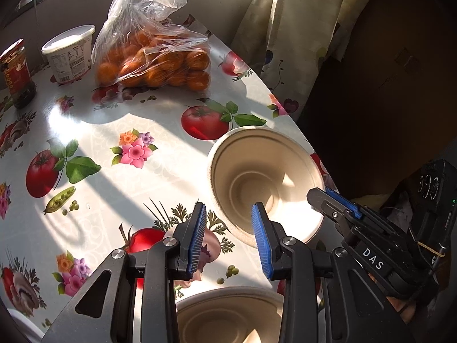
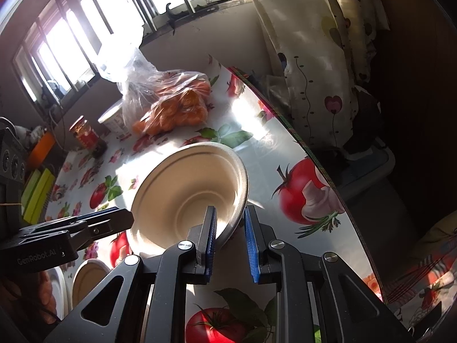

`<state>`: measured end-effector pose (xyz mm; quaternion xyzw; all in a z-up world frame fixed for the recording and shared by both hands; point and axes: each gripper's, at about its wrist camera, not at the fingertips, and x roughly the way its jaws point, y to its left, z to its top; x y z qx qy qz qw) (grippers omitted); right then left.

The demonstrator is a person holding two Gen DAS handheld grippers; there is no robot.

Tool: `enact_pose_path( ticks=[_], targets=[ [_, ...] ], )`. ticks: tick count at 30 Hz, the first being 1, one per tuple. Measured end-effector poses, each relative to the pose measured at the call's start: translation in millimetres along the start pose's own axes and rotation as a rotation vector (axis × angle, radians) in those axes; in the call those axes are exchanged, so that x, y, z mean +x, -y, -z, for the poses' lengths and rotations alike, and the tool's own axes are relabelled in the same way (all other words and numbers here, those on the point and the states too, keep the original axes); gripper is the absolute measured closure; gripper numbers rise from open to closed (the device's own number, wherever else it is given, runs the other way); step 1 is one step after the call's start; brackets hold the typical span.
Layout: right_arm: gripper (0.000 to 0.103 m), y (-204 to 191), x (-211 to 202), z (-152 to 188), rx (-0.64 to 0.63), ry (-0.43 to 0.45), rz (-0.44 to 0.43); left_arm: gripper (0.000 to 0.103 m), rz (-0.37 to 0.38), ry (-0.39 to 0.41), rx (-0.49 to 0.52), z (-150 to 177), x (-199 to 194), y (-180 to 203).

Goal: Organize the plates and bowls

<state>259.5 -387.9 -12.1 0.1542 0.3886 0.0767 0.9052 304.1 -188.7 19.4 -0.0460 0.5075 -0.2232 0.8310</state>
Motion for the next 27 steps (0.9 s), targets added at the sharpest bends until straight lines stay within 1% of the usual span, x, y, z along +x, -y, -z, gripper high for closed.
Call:
enact_pose_path(
  ticks=[2,5,8,12,17,18,19,20,23,27],
  targets=[
    [0.084,0,0,0,0.001,-0.001,0.001,0.068,0.005,-0.005,-0.004,0,2,-1],
    [0.084,1,0,2,0.008,-0.003,0.001,0.068,-0.020,-0.007,-0.015,0,4,-5],
    [0.084,2,1,2,0.010,-0.002,0.000,0.068,0.000,0.003,-0.023,1,2,-8],
    [0.084,6,0,3,0.029,-0.003,-0.014,0.068,-0.013,-0.017,-0.038,0,7,-12],
    [0.084,8,0,4,0.035,-0.007,-0.017,0.068,-0.010,-0.012,-0.036,-1,9,-11],
    [0.084,9,0,4,0.036,-0.008,-0.018,0.069,-0.005,-0.013,-0.035,-1,9,-10],
    [0.084,9,1,4,0.036,-0.010,-0.018,0.073,0.002,-0.018,-0.035,-1,10,-10],
    [0.084,9,1,5,0.036,-0.010,-0.019,0.080,0.009,-0.026,-0.038,-2,12,-9],
    [0.084,9,1,5,0.037,-0.011,-0.019,0.088,0.014,-0.035,-0.036,-1,15,-7],
    [0.084,9,1,5,0.038,-0.011,-0.018,0.090,0.011,-0.025,-0.028,-1,14,-4]
  ],
)
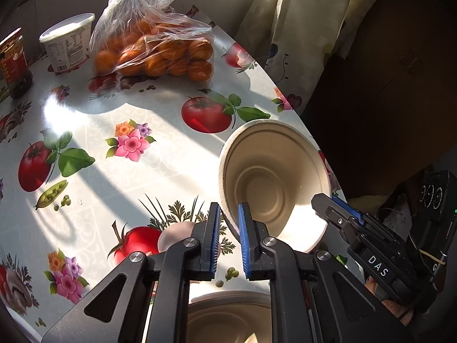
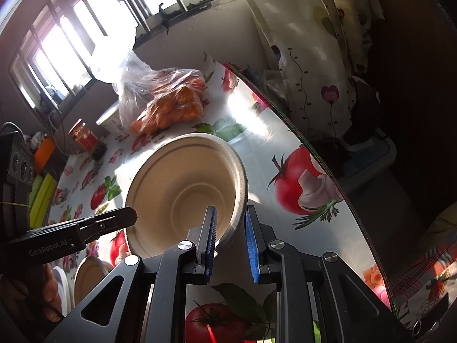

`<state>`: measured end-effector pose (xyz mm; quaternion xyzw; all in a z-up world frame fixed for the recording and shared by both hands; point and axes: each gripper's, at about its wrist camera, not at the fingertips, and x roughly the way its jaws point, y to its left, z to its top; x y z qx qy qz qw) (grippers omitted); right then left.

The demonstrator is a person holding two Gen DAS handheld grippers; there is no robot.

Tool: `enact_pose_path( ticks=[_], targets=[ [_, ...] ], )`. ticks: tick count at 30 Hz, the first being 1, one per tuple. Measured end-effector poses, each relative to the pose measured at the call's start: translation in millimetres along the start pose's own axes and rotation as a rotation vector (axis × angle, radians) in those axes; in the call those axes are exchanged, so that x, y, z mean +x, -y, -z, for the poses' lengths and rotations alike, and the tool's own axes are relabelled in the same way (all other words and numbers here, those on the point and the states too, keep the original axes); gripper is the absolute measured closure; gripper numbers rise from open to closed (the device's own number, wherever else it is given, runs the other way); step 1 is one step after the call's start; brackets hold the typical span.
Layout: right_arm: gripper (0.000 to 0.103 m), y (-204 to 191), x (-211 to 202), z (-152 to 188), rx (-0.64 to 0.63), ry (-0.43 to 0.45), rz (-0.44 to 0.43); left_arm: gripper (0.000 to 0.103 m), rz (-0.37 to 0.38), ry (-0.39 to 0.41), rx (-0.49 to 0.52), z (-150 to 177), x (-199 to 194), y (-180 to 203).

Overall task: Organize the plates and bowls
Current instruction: 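Lift the held bowls with both grippers, tilting them above the other bowls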

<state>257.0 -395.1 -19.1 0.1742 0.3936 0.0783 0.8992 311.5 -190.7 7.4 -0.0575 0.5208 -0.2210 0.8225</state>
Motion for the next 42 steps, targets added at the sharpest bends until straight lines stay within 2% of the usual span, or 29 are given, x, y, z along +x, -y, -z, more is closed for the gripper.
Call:
enact_pose_path(
  ticks=[16,26,42],
  targets=[
    [0.084,-4,-11,4,-0.003,0.022,-0.010,0.090,-0.008,0.026,0.005,3,-13,3],
    [0.084,-20,-40,10,-0.016,0.059,-0.020,0.090,0.016,0.068,0.006,13,-40,8],
    [0.084,-57,-94,37,-0.070,0.117,-0.063,0.090,0.033,0.144,-0.015,48,-93,1]
  ],
)
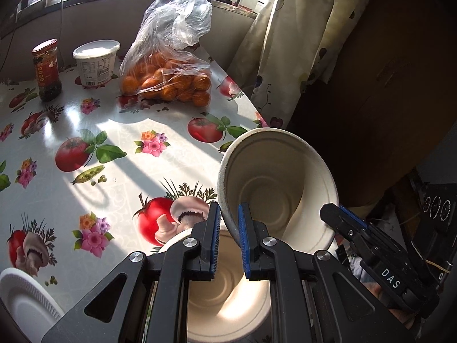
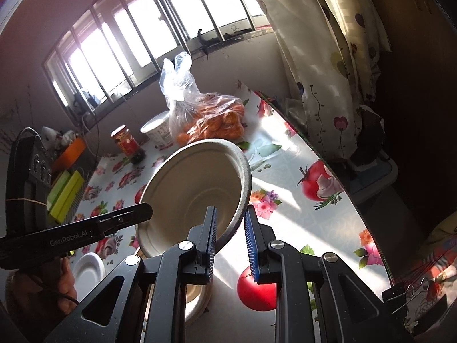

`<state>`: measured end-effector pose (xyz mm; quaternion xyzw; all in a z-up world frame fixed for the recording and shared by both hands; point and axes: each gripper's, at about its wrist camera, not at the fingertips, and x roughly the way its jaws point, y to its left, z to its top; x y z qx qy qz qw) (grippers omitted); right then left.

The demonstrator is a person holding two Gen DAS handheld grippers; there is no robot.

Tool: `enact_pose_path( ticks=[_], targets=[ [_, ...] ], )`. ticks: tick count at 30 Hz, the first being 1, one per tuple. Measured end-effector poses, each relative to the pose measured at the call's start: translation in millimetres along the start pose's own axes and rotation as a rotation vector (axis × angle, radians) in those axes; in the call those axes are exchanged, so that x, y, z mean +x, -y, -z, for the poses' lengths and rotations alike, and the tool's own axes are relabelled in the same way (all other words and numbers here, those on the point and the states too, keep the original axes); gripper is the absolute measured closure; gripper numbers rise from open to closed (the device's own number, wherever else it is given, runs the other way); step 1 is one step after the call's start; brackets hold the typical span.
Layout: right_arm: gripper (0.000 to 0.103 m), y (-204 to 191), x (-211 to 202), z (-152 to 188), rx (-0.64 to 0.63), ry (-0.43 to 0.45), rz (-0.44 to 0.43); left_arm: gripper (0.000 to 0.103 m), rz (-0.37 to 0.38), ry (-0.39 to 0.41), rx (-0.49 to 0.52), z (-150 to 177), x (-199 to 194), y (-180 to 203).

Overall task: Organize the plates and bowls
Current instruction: 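Lift the held bowls with both grippers, tilting them above the other bowls, then nest the beige bowls together, holding the rim with both grippers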

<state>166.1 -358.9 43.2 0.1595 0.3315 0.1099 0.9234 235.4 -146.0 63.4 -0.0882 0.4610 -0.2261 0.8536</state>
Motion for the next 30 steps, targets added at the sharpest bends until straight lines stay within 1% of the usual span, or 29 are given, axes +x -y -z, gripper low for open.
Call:
enact_pose_path(
  ticks=[12,30],
  targets=[
    [0.084,-24,-11,24,-0.021,-0.014,-0.041,0.090,-0.015,0.030,-0.024,27,-28,-13],
    [0.083,-42,-4,62,-0.032,-0.073,-0.068,0.090,-0.061,0.040,-0.058,61,-45,-31]
  ],
)
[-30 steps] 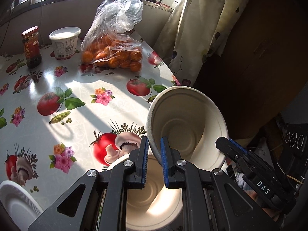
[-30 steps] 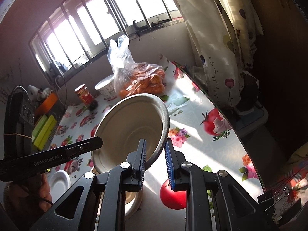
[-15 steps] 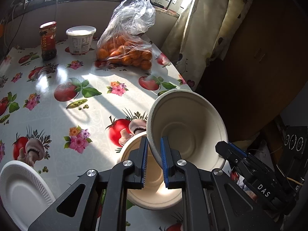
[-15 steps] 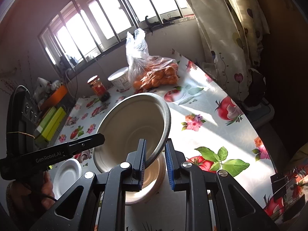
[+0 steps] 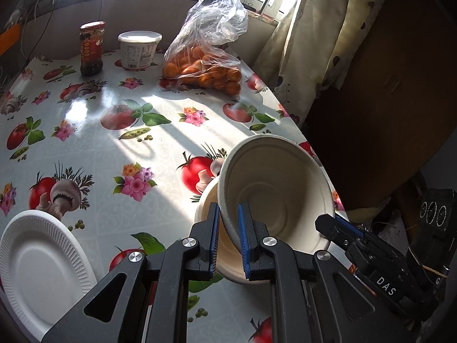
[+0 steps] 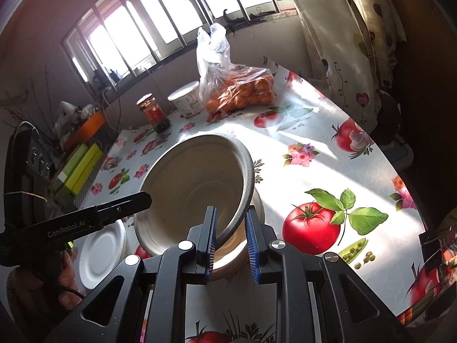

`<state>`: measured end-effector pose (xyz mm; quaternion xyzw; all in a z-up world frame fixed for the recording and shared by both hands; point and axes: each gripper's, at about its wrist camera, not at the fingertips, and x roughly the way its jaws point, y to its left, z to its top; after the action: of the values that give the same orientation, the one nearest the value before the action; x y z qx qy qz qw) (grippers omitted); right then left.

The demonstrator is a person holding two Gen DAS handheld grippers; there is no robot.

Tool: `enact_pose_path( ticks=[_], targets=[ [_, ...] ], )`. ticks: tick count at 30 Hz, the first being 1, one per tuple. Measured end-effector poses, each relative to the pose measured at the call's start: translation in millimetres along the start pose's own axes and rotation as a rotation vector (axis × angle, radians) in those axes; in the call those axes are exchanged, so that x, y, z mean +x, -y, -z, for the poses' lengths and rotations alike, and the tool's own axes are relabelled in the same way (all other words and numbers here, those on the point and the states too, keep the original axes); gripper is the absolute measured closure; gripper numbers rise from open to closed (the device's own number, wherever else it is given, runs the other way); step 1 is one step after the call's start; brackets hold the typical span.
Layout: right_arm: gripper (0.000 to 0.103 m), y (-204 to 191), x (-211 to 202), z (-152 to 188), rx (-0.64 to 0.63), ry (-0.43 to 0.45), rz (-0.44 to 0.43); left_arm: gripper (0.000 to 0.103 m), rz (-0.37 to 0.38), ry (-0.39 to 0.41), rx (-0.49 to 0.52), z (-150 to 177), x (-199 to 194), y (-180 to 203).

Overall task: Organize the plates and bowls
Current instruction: 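Nest the beige bowls together, holding the rim with both grippers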

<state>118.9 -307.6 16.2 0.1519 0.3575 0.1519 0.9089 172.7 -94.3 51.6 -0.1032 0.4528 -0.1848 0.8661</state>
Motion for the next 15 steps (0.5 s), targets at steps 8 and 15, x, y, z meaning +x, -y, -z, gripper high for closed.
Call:
enact_pose_path(
  ticks=[8,15],
  targets=[
    [0.083,-2,5,12,-0.004,-0.029,-0.001,0.090,-0.011,-0.013,-0.022,15,3,-8],
    [0.083,-5,9,19,-0.015,-0.039,0.010,0.090,-0.023,-0.021,-0.029,25,6,-12]
  ],
)
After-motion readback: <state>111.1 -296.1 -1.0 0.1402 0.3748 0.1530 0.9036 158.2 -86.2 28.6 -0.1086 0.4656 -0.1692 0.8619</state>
